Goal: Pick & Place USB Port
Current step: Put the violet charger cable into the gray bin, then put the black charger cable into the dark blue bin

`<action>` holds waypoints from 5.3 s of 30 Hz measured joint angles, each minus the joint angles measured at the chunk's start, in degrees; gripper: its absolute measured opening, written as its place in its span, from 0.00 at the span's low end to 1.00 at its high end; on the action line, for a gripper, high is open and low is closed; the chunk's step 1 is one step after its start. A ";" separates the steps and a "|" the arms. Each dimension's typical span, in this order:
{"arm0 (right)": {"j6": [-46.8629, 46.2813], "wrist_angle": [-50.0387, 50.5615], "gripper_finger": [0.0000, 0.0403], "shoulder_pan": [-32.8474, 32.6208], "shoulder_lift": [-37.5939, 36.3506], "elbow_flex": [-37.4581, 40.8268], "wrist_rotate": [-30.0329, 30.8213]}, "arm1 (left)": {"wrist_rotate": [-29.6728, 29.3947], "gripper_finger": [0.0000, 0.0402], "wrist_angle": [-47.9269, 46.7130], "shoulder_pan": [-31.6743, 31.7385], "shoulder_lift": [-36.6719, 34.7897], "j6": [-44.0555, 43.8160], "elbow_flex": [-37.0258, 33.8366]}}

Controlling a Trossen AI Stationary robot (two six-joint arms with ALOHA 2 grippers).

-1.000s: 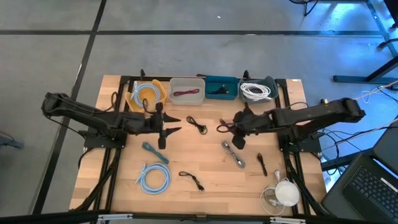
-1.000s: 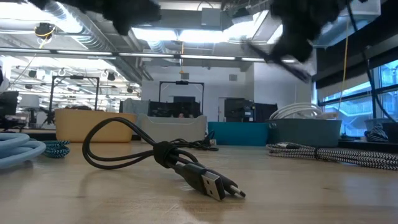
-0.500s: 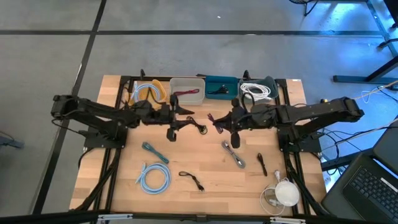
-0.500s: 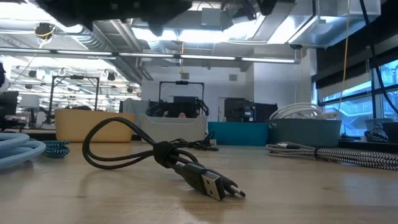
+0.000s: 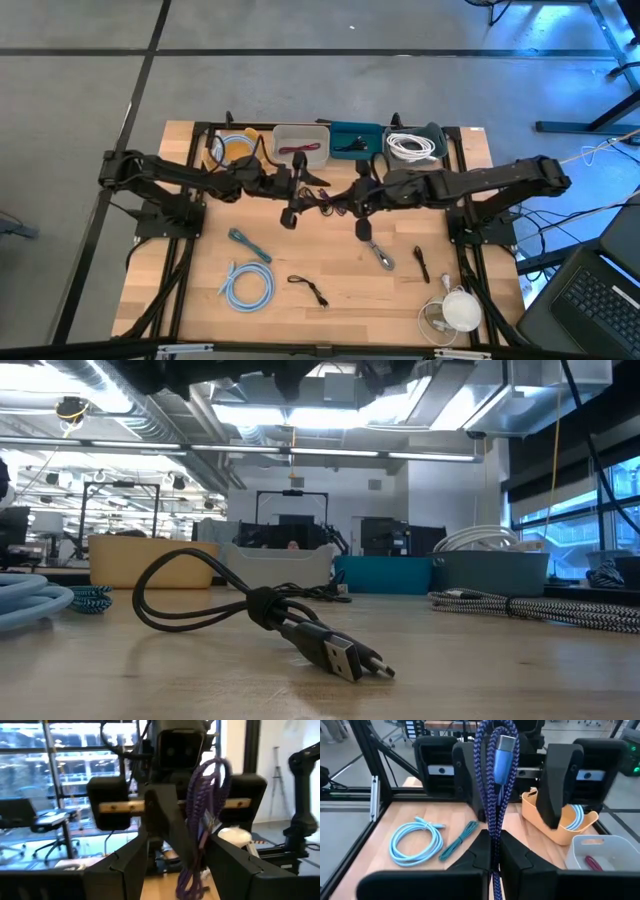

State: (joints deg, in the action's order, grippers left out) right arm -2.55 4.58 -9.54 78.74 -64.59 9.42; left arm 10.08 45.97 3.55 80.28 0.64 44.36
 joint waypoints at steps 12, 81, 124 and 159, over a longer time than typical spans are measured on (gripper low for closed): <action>1.09 0.13 0.04 0.55 1.22 -0.99 -0.02 | 3.57 0.31 0.15 -0.11 0.53 2.86 0.72; -22.77 50.73 0.63 0.68 -11.28 -0.99 27.55 | -24.27 0.15 -74.42 28.37 34.30 29.33 35.25; -23.08 50.31 0.63 0.66 -11.28 -0.97 27.44 | -12.04 0.49 -81.76 7.97 31.05 36.65 32.85; -24.14 50.63 0.63 0.58 -11.27 -0.97 26.33 | 14.08 0.05 -53.07 10.22 15.25 23.21 32.87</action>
State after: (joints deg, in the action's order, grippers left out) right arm -26.69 55.21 -8.96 67.47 -65.56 35.75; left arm 24.16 -7.10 13.77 95.53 23.85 77.23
